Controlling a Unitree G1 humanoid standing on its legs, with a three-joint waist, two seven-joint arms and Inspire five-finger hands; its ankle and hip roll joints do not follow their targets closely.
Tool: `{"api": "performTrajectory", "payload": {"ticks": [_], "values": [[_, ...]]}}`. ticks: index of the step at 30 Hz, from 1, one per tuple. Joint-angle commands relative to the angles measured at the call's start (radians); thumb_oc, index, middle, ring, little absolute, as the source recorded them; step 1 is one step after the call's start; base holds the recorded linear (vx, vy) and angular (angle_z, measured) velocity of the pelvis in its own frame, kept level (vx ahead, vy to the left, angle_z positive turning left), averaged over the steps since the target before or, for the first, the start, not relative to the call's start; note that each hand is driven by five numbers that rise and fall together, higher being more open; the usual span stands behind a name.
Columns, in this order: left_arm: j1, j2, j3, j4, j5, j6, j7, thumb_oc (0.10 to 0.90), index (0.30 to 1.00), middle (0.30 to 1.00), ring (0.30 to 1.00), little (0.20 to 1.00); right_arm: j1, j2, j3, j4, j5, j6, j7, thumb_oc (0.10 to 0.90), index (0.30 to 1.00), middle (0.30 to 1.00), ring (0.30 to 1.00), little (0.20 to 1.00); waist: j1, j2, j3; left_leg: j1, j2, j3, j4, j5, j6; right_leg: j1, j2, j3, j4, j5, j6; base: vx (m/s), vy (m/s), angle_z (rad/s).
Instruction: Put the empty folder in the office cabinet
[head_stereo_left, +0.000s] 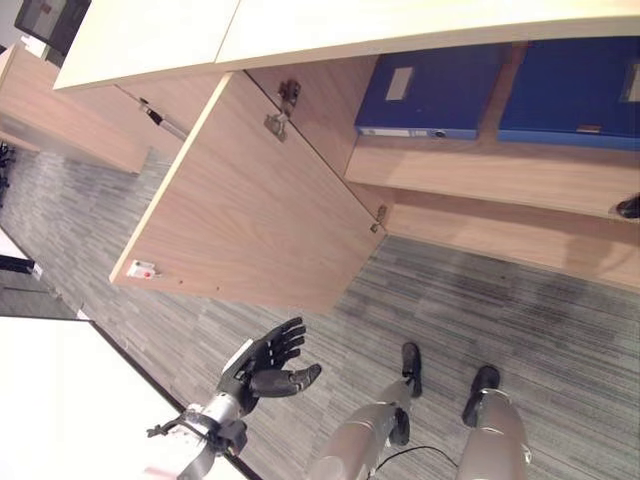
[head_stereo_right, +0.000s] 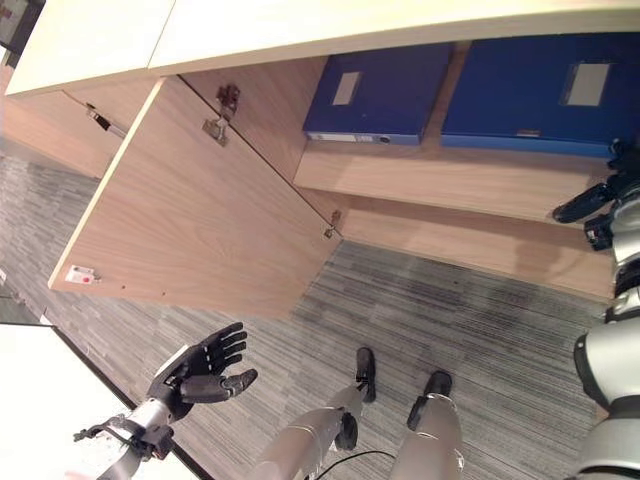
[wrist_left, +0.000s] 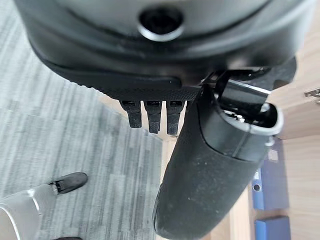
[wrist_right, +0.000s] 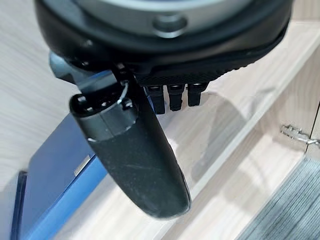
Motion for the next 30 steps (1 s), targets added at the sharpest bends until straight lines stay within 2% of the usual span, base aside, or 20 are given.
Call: {"api": "performTrajectory", "payload": {"ticks": [1,2,3,4,5,6,7,8,11,14,16,17,19,20,21,23,24,27,28,30], "values": [[-0.052,0.042,0.070,-0.047,0.012,-0.065,0.017,0.800,0.900,0.900,0.900,0.900,-0.061,-0.007,0.085,-0.132,-0.064,-0.054,0.018,0.800,0.900,0.900,0.900,0.900,0.018,-0.113,0.033,0.126,0.003,-0.013,-0.029,-0.129,-0.007,0.175,0.066,0.065,-0.371,0.118,0.097,-0.11,-0.029,-0.43],[-0.057,0.051,0.075,-0.048,0.013,-0.062,0.012,0.800,0.900,0.900,0.900,0.900,-0.047,-0.004,0.090,-0.167,-0.084,-0.052,0.025,0.800,0.900,0.900,0.900,0.900,0.017,-0.129,0.039,0.124,0.008,-0.003,-0.026,-0.114,0.008,0.180,0.069,0.057,-0.383,0.148,0.094,-0.01,-0.041,-0.29],[-0.056,0.068,0.085,-0.053,0.018,-0.054,-0.001,0.800,0.900,0.900,0.900,0.900,-0.012,-0.015,0.099,-0.250,-0.118,-0.050,0.042,0.800,0.900,0.900,0.900,0.900,0.013,-0.163,0.032,0.135,0.013,0.006,-0.013,-0.128,0.018,0.210,0.072,0.063,-0.405,0.157,0.098,-0.09,-0.005,-0.18],[-0.056,0.078,0.093,-0.057,0.016,-0.053,-0.006,0.800,0.900,0.900,0.900,0.900,0.003,-0.016,0.103,-0.287,-0.127,-0.048,0.047,0.800,0.900,0.900,0.900,0.900,0.011,-0.176,0.026,0.141,0.015,0.011,-0.008,-0.136,0.023,0.221,0.074,0.066,-0.414,0.159,0.099,0.00,-0.007,-0.10],[-0.055,0.079,0.093,-0.058,0.016,-0.053,-0.006,0.800,0.900,0.900,0.900,0.900,0.004,-0.016,0.101,-0.288,-0.128,-0.048,0.047,0.800,0.900,0.900,0.900,0.900,0.012,-0.176,0.026,0.142,0.015,0.012,-0.007,-0.137,0.023,0.221,0.074,0.067,-0.415,0.160,0.099,0.04,0.025,-0.22],[-0.045,0.103,0.112,-0.070,0.009,-0.047,-0.019,0.800,0.900,0.900,0.900,0.900,0.039,-0.022,0.105,-0.363,-0.147,-0.052,0.062,0.800,0.900,0.900,0.900,0.900,0.005,-0.209,0.007,0.161,0.023,0.028,0.000,-0.159,0.032,0.249,0.083,0.087,-0.439,0.172,0.108,0.05,0.043,-0.17],[-0.039,0.112,0.122,-0.072,0.007,-0.043,-0.022,0.800,0.900,0.900,0.900,0.900,0.061,-0.021,0.099,-0.384,-0.154,-0.050,0.068,0.800,0.900,0.900,0.900,0.900,0.003,-0.223,-0.003,0.170,0.025,0.035,0.006,-0.171,0.035,0.258,0.087,0.097,-0.449,0.178,0.111,0.05,0.043,-0.12],[-0.039,0.112,0.122,-0.072,0.007,-0.043,-0.022,0.800,0.900,0.900,0.900,0.900,0.061,-0.021,0.099,-0.384,-0.154,-0.050,0.068,0.800,0.900,0.900,0.900,0.900,0.003,-0.223,-0.003,0.170,0.025,0.035,0.006,-0.171,0.035,0.258,0.087,0.097,-0.449,0.178,0.111,0.02,0.042,-0.13],[-0.025,0.147,0.157,-0.085,0.009,-0.035,-0.034,0.800,0.900,0.900,0.900,0.900,0.111,-0.016,0.091,-0.446,-0.186,-0.051,0.091,0.800,0.900,0.900,0.900,0.900,0.004,-0.272,-0.039,0.199,0.029,0.062,0.022,-0.203,0.048,0.289,0.099,0.140,-0.481,0.201,0.125,0.06,0.090,-0.36],[-0.008,0.164,0.188,-0.097,0.024,-0.024,-0.053,0.800,0.900,0.900,0.900,0.900,0.227,0.009,0.049,-0.519,-0.191,-0.055,0.142,0.800,0.900,0.900,0.900,0.900,-0.003,-0.330,-0.108,0.271,0.025,0.116,0.011,-0.243,0.070,0.330,0.102,0.198,-0.501,0.229,0.157,0.09,0.186,-0.70],[-0.019,0.162,0.176,-0.088,0.032,-0.026,-0.055,0.800,0.900,0.900,0.900,0.900,0.277,0.022,0.013,-0.530,-0.147,-0.058,0.150,0.800,0.900,0.900,0.900,0.900,-0.008,-0.342,-0.124,0.285,0.023,0.130,0.002,-0.244,0.073,0.333,0.100,0.208,-0.508,0.242,0.165,0.02,0.150,-0.58],[-0.054,0.140,0.145,-0.068,0.054,-0.020,-0.056,0.800,0.900,0.900,0.900,0.900,0.386,0.064,-0.065,-0.536,-0.065,-0.072,0.149,0.800,0.900,0.900,0.900,0.900,-0.021,-0.355,-0.151,0.315,0.017,0.150,-0.016,-0.250,0.078,0.340,0.098,0.221,-0.511,0.255,0.180,0.01,0.143,-0.33],[-0.098,0.095,0.105,-0.028,0.069,-0.011,-0.049,0.800,0.900,0.900,0.900,0.900,0.517,0.122,-0.164,-0.553,0.003,-0.067,0.141,0.800,0.900,0.900,0.900,0.900,-0.037,-0.368,-0.174,0.331,0.012,0.165,-0.028,-0.257,0.084,0.339,0.095,0.229,-0.509,0.268,0.191,0.00,0.134,-0.26],[-0.100,0.096,0.103,-0.027,0.069,-0.012,-0.048,0.800,0.900,0.900,0.900,0.900,0.520,0.122,-0.167,-0.554,0.002,-0.067,0.141,0.800,0.900,0.900,0.900,0.900,-0.034,-0.370,-0.176,0.328,0.012,0.166,-0.028,-0.254,0.084,0.335,0.094,0.231,-0.510,0.271,0.190,-0.01,0.153,-0.31],[-0.142,0.042,0.071,0.018,0.073,0.000,-0.042,0.800,0.900,0.900,0.900,0.900,0.658,0.181,-0.279,-0.582,0.085,-0.069,0.127,0.800,0.900,0.900,0.900,0.900,-0.062,-0.377,-0.190,0.347,0.009,0.183,-0.029,-0.269,0.093,0.332,0.093,0.243,-0.497,0.277,0.202,0.00,0.146,-0.42],[-0.177,-0.010,0.035,0.081,0.089,0.016,-0.041,0.800,0.900,0.900,0.900,0.900,0.799,0.263,-0.385,-0.613,0.162,-0.072,0.103,0.800,0.900,0.900,0.900,0.900,-0.088,-0.389,-0.205,0.368,0.010,0.205,-0.029,-0.282,0.102,0.334,0.095,0.258,-0.487,0.281,0.209,0.01,0.141,-0.38],[-0.178,-0.009,0.033,0.082,0.089,0.015,-0.041,0.800,0.900,0.900,0.900,0.900,0.802,0.263,-0.388,-0.615,0.162,-0.072,0.103,0.800,0.900,0.900,0.900,0.900,-0.085,-0.391,-0.207,0.365,0.009,0.207,-0.029,-0.280,0.102,0.331,0.094,0.260,-0.489,0.284,0.209,0.02,0.094,-0.28],[-0.195,-0.067,0.010,0.159,0.145,0.048,-0.041,0.800,0.900,0.900,0.900,0.900,0.989,0.438,-0.531,-0.625,0.282,-0.074,0.072,0.800,0.900,0.900,0.900,0.900,-0.118,-0.405,-0.232,0.398,0.010,0.247,-0.029,-0.300,0.117,0.335,0.098,0.288,-0.478,0.293,0.218,0.04,0.105,-0.50],[-0.197,-0.102,0.014,0.208,0.147,0.060,-0.025,0.800,0.900,0.900,0.900,0.900,1.051,0.505,-0.577,-0.623,0.314,-0.077,0.047,0.800,0.900,0.900,0.900,0.900,-0.141,-0.408,-0.239,0.413,0.010,0.265,-0.029,-0.312,0.123,0.336,0.100,0.302,-0.474,0.298,0.227,0.04,0.109,-0.46],[-0.193,-0.156,0.018,0.304,0.132,0.076,-0.017,0.800,0.900,0.900,0.900,0.900,1.124,0.581,-0.632,-0.605,0.340,-0.082,0.021,0.800,0.900,0.900,0.900,0.900,-0.169,-0.413,-0.251,0.431,0.007,0.294,-0.029,-0.324,0.130,0.333,0.105,0.330,-0.469,0.313,0.237,0.04,0.142,-0.90]]}}
